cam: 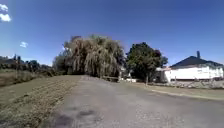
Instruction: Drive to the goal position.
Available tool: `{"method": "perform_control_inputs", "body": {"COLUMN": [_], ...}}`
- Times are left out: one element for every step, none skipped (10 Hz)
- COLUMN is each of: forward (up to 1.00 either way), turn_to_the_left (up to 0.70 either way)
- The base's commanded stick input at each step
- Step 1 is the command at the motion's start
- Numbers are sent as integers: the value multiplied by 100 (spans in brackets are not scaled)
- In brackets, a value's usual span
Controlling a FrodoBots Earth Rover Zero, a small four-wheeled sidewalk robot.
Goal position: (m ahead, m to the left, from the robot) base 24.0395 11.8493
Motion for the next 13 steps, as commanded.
{"method": "perform_control_inputs", "body": {"forward": [100, 100, 100, 100, 100, 100, 100, 0, 0, 100, 100, 100, 100], "turn_to_the_left": [0, 0, 0, 0, 0, 0, 0, 0, 0, 0, 0, 0, 0]}}
